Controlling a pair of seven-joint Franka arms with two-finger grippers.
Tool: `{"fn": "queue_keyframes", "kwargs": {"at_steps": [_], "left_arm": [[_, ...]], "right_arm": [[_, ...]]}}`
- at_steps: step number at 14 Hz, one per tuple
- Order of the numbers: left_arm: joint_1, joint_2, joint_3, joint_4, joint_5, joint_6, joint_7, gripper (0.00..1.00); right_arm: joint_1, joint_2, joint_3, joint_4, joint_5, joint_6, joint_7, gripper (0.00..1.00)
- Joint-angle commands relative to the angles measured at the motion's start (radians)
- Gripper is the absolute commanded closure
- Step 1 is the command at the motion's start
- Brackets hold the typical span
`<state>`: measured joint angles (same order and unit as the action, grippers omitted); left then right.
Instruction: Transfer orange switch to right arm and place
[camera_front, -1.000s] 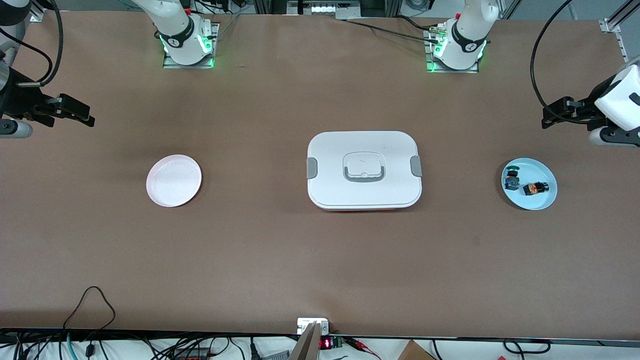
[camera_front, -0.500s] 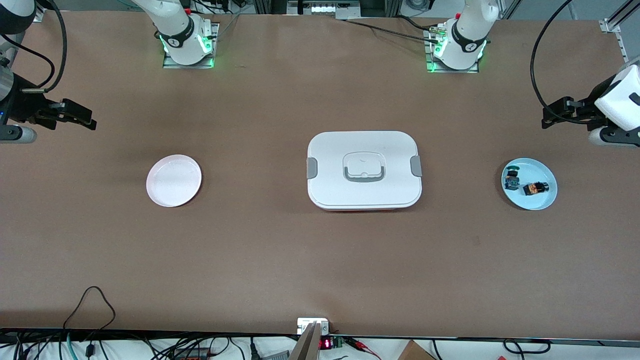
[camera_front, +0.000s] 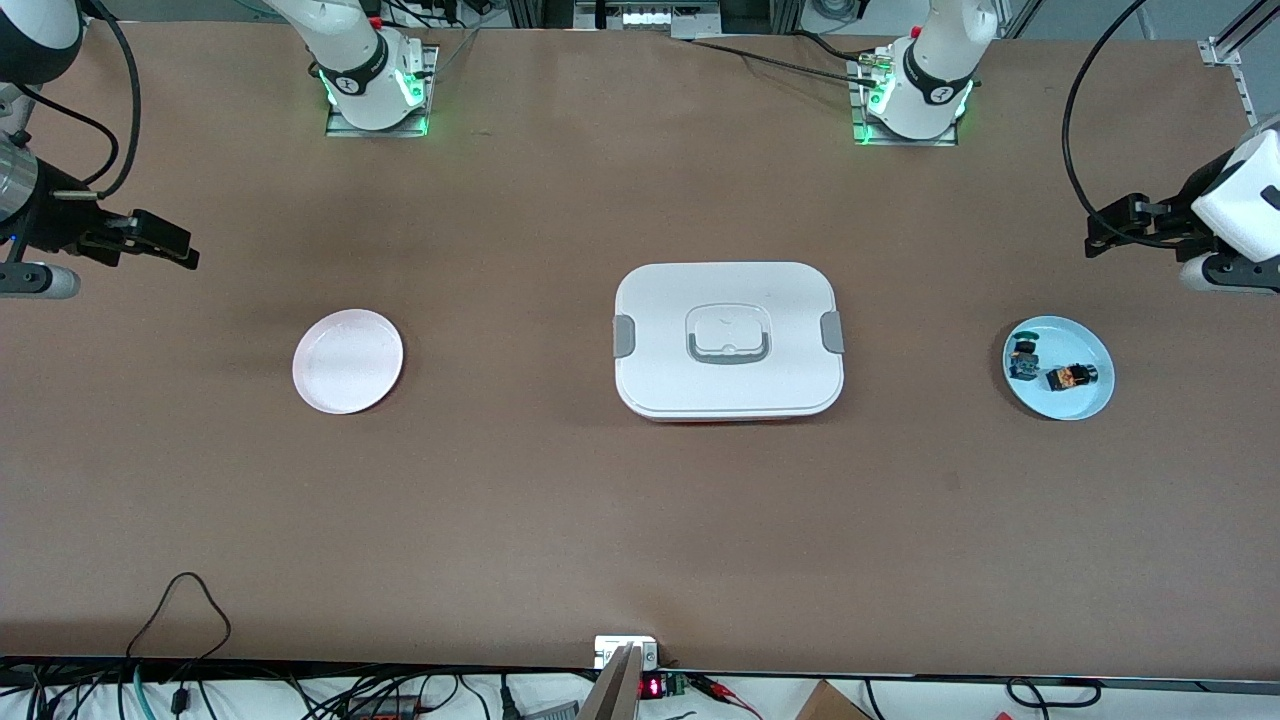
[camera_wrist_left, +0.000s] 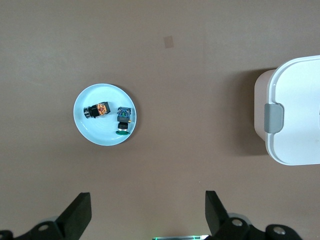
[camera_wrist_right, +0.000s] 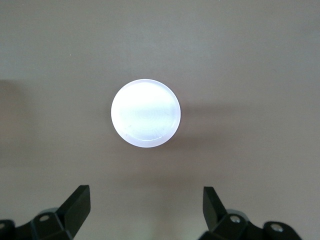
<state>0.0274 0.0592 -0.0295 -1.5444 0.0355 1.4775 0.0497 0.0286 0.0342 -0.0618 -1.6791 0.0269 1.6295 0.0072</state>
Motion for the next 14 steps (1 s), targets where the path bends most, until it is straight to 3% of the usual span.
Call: {"fn": "queue_keyframes", "kwargs": {"at_steps": [1, 4, 8, 14], "left_arm": [[0.017, 0.014, 0.002, 0.026, 0.006, -0.022, 0.018, 0.0], [0.054, 0.021, 0.002, 0.017, 0.004, -0.022, 0.019, 0.0], [0.107, 0.166, 0.005, 0.024, 0.113, 0.001, 0.018, 0.0], [0.216, 0.431, 0.005, 0.015, 0.13, 0.284, 0.021, 0.0]], "right_arm": [[-0.002, 0.007, 0.005, 0.025, 0.002, -0.008, 0.008, 0.0], [-0.001, 0.007, 0.005, 0.025, 0.001, -0.008, 0.008, 0.0], [-0.001, 0.007, 0.005, 0.027, -0.005, -0.008, 0.008, 0.0], [-0.001, -0.003, 0.005, 0.027, -0.012, -0.016, 0.005, 0.0]]}}
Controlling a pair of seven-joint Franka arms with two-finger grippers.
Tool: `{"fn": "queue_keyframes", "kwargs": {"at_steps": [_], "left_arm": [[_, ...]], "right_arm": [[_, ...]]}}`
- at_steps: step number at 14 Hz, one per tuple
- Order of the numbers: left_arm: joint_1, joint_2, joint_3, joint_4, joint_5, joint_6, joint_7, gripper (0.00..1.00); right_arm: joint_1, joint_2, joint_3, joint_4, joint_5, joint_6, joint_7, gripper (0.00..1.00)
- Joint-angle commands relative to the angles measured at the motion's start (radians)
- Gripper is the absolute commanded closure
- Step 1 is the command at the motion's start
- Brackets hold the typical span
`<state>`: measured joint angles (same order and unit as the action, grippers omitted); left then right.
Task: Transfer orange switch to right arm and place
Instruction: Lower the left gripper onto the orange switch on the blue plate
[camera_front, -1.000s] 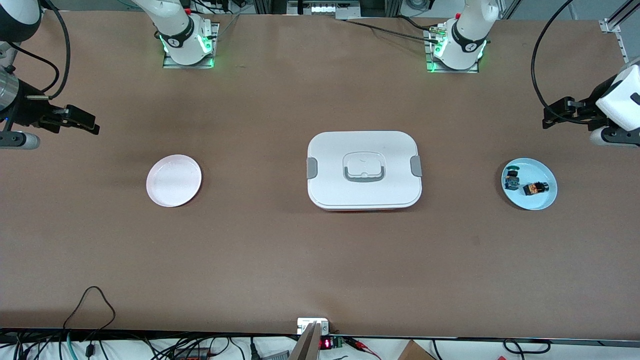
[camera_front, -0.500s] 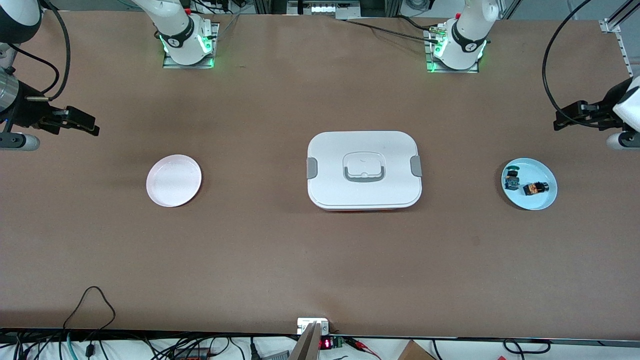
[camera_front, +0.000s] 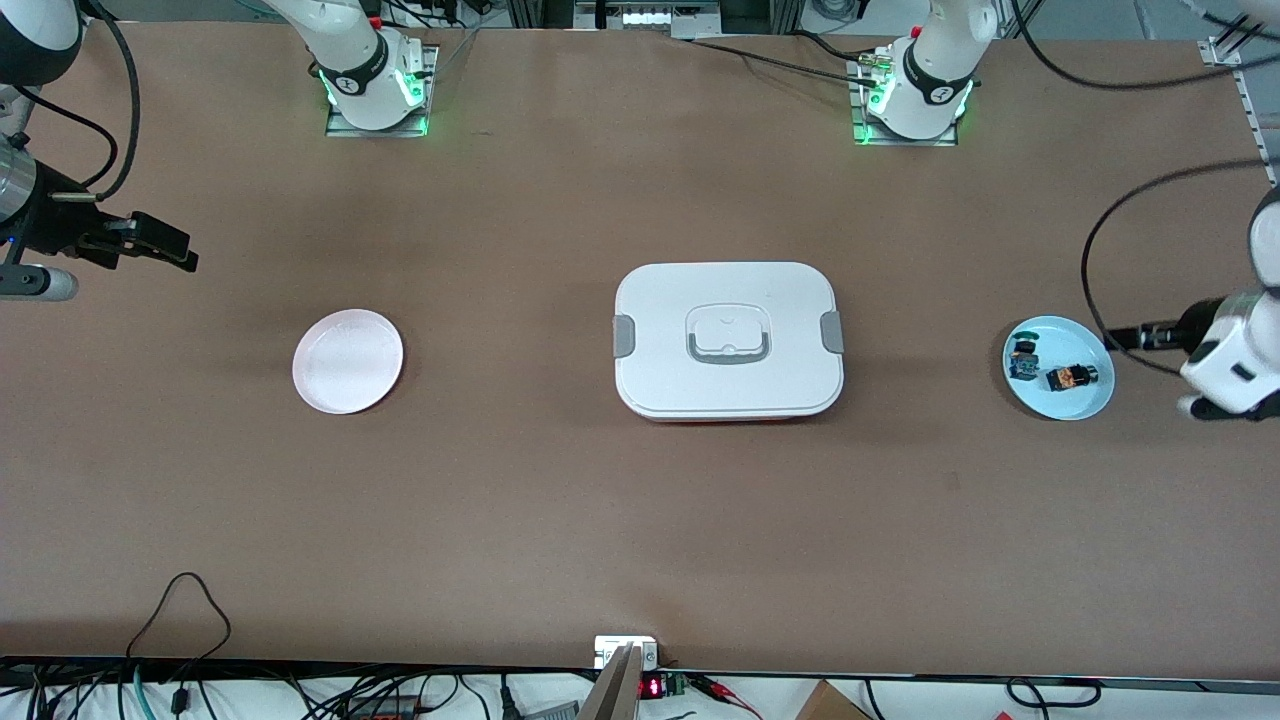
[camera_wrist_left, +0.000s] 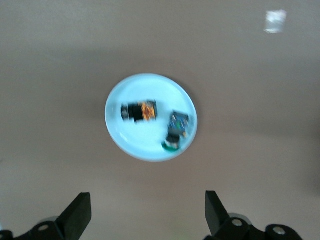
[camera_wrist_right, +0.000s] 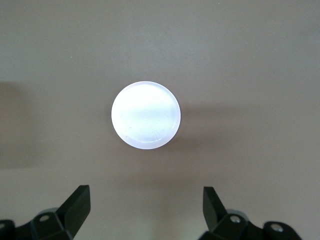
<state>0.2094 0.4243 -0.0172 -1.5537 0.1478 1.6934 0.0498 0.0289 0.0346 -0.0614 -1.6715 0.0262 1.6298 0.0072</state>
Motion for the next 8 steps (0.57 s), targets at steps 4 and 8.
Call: {"fn": "queue_keyframes", "kwargs": {"at_steps": [4, 8], "left_arm": [[0.053, 0.096, -0.015, -0.078, 0.012, 0.283, 0.018, 0.0], [0.058, 0.08, -0.017, -0.256, 0.013, 0.567, 0.019, 0.0]], "right_arm": [[0.0, -0.005, 0.005, 0.033, -0.012, -0.021, -0.041, 0.0], [0.009, -0.007, 0.009, 0.033, -0.012, -0.022, -0.033, 0.0]]}}
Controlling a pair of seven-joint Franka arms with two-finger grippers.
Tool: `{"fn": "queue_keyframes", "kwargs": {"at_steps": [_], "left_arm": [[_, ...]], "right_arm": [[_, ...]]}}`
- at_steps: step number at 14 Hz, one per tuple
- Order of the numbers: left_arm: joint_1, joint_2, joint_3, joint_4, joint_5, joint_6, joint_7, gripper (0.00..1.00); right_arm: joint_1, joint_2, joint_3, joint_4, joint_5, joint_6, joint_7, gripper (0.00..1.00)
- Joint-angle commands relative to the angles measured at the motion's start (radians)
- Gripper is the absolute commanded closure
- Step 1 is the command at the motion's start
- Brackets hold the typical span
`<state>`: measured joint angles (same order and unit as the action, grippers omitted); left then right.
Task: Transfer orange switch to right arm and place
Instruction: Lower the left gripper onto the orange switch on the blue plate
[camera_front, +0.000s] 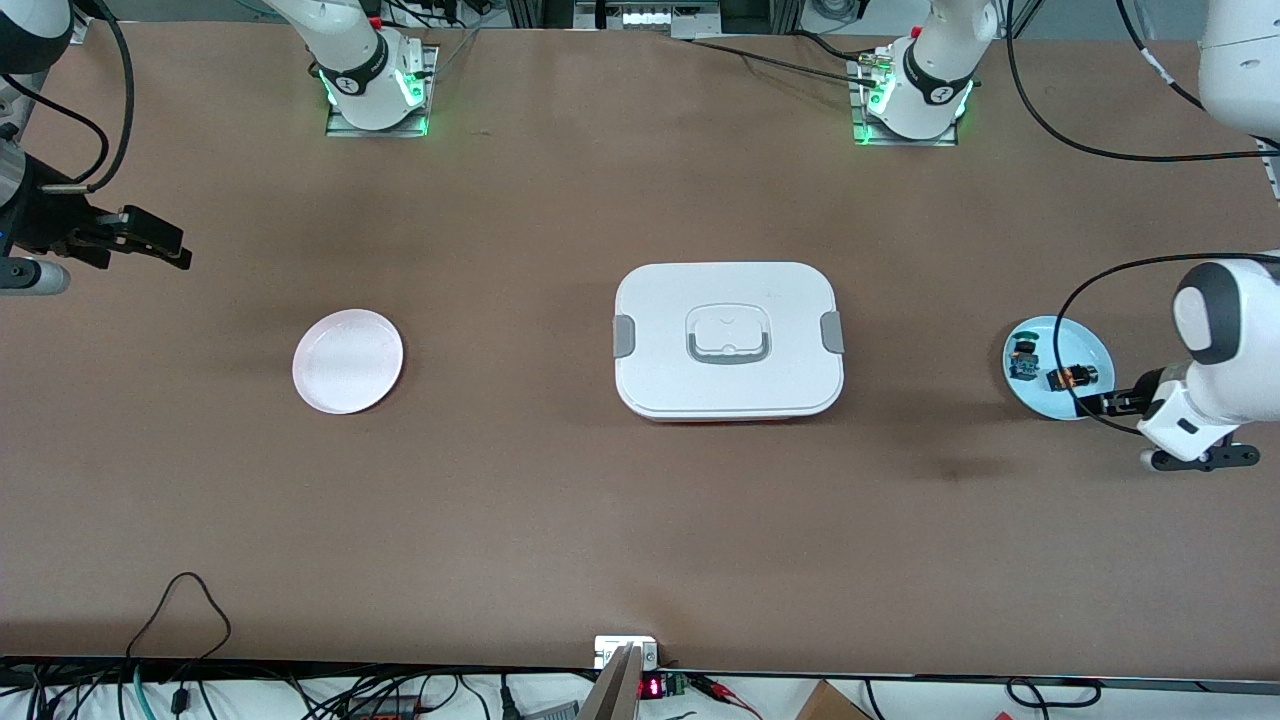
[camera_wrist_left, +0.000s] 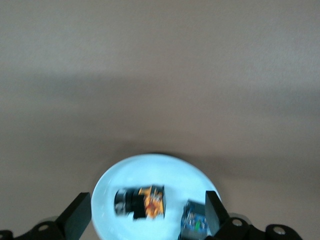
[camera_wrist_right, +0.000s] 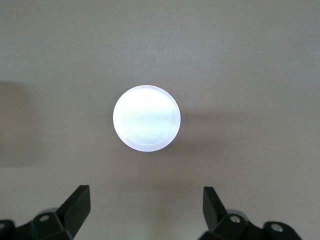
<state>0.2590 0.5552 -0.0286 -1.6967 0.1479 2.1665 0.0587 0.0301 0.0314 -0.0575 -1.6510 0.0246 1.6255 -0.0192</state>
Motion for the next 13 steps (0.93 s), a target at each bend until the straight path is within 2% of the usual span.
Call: {"fn": "queue_keyframes", "kwargs": {"at_steps": [1, 3, 5, 7, 8, 12, 13], "left_arm": [[0.009, -0.069, -0.005, -0.159, 0.012, 0.117, 0.01, 0.0], [0.017, -0.104, -0.004, -0.216, 0.012, 0.143, 0.01, 0.0], [0.042, -0.095, -0.004, -0.222, 0.015, 0.205, 0.01, 0.0], [0.049, -0.077, 0.004, -0.285, 0.016, 0.371, 0.012, 0.0], [0.061, -0.08, 0.004, -0.322, 0.016, 0.41, 0.013, 0.0], [0.094, -0.08, 0.003, -0.353, 0.016, 0.412, 0.036, 0.0], [0.101, -0.078, 0.003, -0.36, 0.016, 0.412, 0.041, 0.0]], "right_arm": [[0.02, -0.005, 0.005, 0.013, -0.014, -0.024, -0.007, 0.0], [0.024, -0.027, 0.005, -0.006, -0.031, -0.036, -0.001, 0.0], [0.022, -0.051, 0.004, -0.042, -0.032, -0.027, -0.002, 0.0], [0.022, -0.079, 0.004, -0.084, -0.032, 0.0, -0.004, 0.0], [0.022, -0.09, 0.004, -0.101, -0.032, 0.014, -0.005, 0.0], [0.022, -0.174, 0.004, -0.222, -0.032, 0.103, -0.005, 0.0], [0.022, -0.176, 0.002, -0.217, -0.032, 0.09, -0.014, 0.0]]}}
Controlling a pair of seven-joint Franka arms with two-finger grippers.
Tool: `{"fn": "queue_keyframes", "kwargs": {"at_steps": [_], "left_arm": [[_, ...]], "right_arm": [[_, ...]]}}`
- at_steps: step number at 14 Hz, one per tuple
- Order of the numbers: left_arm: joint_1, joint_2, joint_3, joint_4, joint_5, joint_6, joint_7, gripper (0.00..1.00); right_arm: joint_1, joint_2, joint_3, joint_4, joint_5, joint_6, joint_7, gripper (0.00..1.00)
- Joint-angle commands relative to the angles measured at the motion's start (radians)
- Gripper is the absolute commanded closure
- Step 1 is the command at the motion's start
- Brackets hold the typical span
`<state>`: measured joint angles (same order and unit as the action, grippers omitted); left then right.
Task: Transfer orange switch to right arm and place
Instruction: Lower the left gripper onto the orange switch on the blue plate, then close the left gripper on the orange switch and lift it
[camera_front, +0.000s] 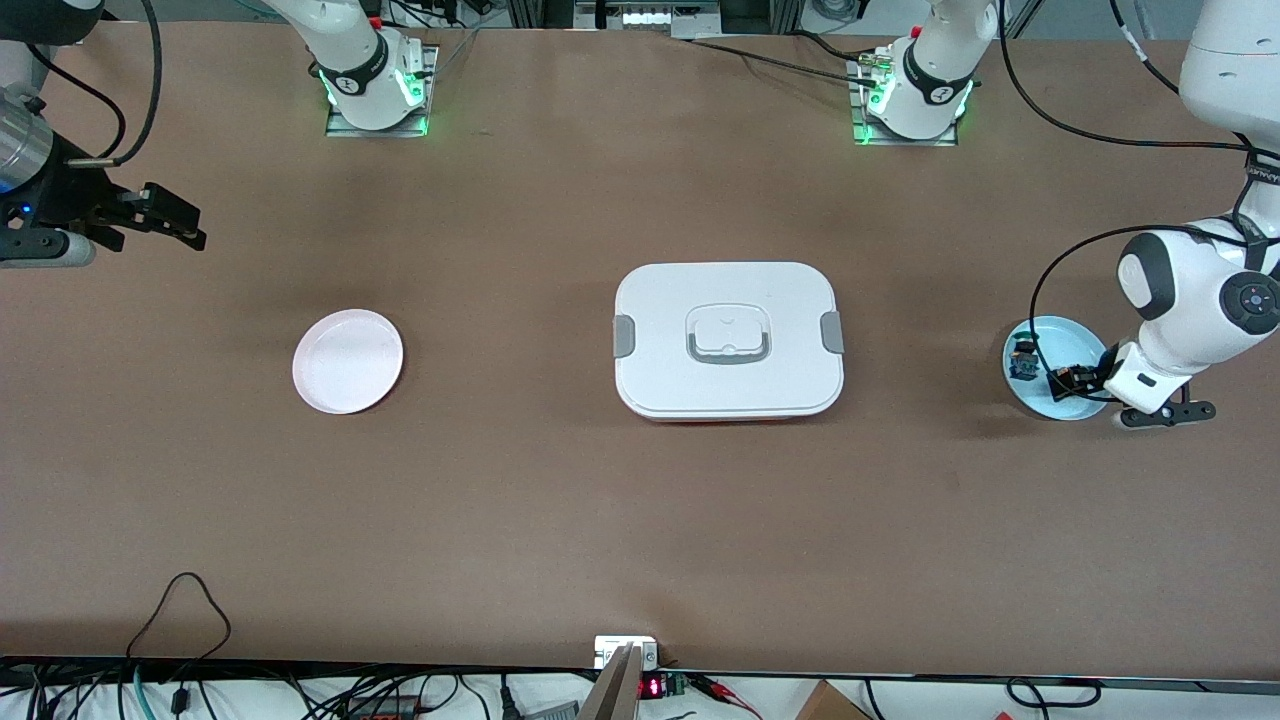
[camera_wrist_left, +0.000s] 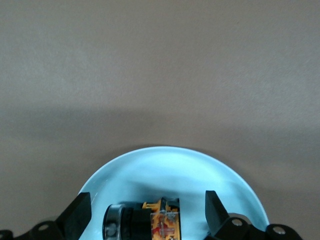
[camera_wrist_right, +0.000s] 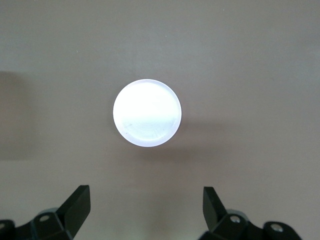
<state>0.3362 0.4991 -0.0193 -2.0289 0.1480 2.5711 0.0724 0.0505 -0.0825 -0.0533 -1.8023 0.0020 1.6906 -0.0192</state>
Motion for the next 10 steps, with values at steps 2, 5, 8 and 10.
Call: {"fn": "queue_keyframes", "kwargs": {"at_steps": [2, 5, 8, 10], "left_arm": [[0.026, -0.016, -0.007, -0.03, 0.016, 0.008, 0.027, 0.0], [0.026, -0.008, -0.007, -0.034, 0.016, 0.008, 0.029, 0.0], [0.027, 0.002, -0.007, -0.036, 0.016, 0.008, 0.033, 0.0], [0.027, 0.007, -0.007, -0.039, 0.016, 0.008, 0.033, 0.0]], "right_arm": [[0.0, -0.053, -0.003, -0.043, -0.008, 0.014, -0.015, 0.0], [0.008, -0.025, 0.0, -0.008, -0.008, 0.011, -0.015, 0.0], [0.005, -0.023, -0.003, 0.006, -0.008, -0.006, -0.019, 0.0], [0.008, -0.023, -0.002, 0.008, -0.01, -0.009, -0.015, 0.0]]}}
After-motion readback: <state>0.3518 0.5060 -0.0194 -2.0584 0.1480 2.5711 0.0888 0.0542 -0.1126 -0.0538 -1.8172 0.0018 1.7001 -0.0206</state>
